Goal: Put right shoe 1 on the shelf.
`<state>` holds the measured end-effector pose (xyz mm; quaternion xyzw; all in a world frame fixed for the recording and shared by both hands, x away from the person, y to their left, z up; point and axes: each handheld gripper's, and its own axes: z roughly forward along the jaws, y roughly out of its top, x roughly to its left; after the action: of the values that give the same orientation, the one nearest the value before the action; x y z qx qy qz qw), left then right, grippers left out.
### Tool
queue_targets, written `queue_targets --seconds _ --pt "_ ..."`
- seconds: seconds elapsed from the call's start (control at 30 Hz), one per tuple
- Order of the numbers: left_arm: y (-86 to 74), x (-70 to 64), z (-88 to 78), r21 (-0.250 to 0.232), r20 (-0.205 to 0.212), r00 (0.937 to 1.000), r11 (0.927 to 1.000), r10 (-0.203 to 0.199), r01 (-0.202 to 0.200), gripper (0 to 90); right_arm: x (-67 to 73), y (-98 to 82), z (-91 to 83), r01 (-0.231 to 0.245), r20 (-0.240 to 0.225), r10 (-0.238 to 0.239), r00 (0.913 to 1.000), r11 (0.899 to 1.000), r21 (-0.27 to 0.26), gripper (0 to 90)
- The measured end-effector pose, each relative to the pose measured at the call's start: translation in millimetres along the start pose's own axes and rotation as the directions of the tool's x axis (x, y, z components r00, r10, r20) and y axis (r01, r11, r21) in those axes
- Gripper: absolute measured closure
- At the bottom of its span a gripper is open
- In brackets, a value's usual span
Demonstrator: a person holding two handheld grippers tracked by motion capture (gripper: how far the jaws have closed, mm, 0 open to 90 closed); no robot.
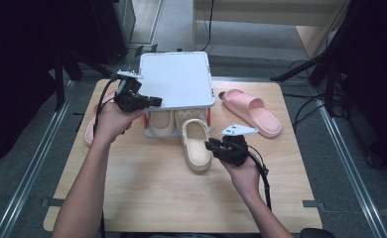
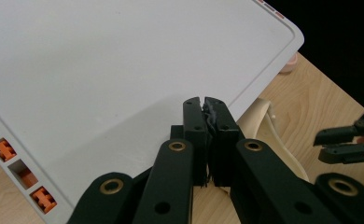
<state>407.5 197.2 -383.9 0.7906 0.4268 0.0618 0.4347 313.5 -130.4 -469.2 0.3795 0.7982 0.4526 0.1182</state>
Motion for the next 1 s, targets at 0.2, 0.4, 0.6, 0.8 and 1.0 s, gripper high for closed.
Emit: queue_targets --seconds 0.2,0.4,0.6,0.8,1.0 --pt "0.5 -0.6 -0.2 0.006 0.0 1.0 1.0 -0.003 0.003 88.0 4.4 -22.6 -5.3 -0.015 -0.025 0.016 0.9996 1.0 0.027 88.3" --pt "0.5 -0.7 0.0 0.004 -0.001 1.0 1.0 0.004 -0.004 89.1 13.8 -35.7 -7.7 -0.028 -0.052 0.031 0.9982 0.998 0.054 90.0" --pt "0.4 -1.6 -0.2 0.005 -0.005 1.0 1.0 0.003 -0.003 89.3 21.5 -55.1 -3.7 -0.056 -0.085 0.064 0.9943 0.994 0.093 90.0" --pt "0.2 -1.7 -0.2 0.003 -0.005 1.0 1.0 0.008 -0.008 89.2 26.4 -65.0 -2.5 -0.038 -0.083 0.047 0.9955 0.993 0.109 90.0" --pt "0.1 -2.0 -0.2 0.003 -0.007 0.9999 1.0 0.009 -0.009 89.2 26.5 -67.2 5.8 0.016 -0.045 -0.01 0.9989 0.991 0.135 90.0"
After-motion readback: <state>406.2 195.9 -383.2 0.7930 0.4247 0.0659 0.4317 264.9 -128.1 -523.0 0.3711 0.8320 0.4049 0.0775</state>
